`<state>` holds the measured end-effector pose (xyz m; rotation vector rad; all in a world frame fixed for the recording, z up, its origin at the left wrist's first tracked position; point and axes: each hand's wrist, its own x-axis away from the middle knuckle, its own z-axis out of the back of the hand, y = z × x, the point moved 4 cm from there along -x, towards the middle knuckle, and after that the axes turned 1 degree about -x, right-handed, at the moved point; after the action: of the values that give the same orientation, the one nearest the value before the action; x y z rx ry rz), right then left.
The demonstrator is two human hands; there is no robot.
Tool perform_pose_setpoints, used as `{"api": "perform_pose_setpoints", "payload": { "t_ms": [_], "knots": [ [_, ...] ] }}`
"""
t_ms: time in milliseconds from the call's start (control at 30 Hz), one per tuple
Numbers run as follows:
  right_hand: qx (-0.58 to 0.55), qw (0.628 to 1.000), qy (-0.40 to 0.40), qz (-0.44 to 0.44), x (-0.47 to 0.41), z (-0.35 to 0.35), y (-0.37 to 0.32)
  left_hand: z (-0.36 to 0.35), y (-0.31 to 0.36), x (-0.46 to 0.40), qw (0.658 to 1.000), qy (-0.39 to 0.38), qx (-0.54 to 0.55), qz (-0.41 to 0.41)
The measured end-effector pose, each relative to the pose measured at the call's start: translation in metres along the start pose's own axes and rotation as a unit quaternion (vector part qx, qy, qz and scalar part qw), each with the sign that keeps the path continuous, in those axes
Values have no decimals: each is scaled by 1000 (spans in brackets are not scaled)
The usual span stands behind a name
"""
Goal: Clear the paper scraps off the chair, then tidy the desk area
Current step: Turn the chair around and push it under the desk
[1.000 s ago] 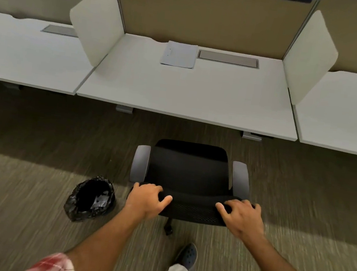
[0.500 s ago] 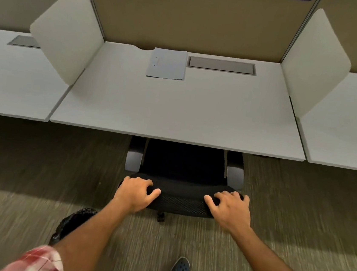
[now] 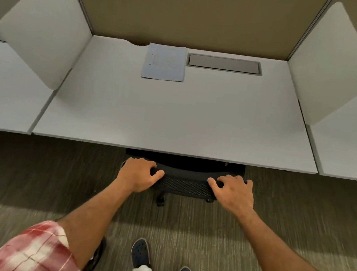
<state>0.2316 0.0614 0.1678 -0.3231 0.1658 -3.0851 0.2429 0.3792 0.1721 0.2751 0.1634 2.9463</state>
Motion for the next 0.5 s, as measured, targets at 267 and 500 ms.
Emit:
{"api": "perform_pose_setpoints", "payload": {
  "t_ms": [267,500],
  "knots": [
    [14,1000,-2,-20,-36,7,-6,2,-15,-35,999,-18,13,-29],
    [20,1000,-5,-21,-48,10,6,1,-4,-41,999,-37,30,-21]
  ]
}}
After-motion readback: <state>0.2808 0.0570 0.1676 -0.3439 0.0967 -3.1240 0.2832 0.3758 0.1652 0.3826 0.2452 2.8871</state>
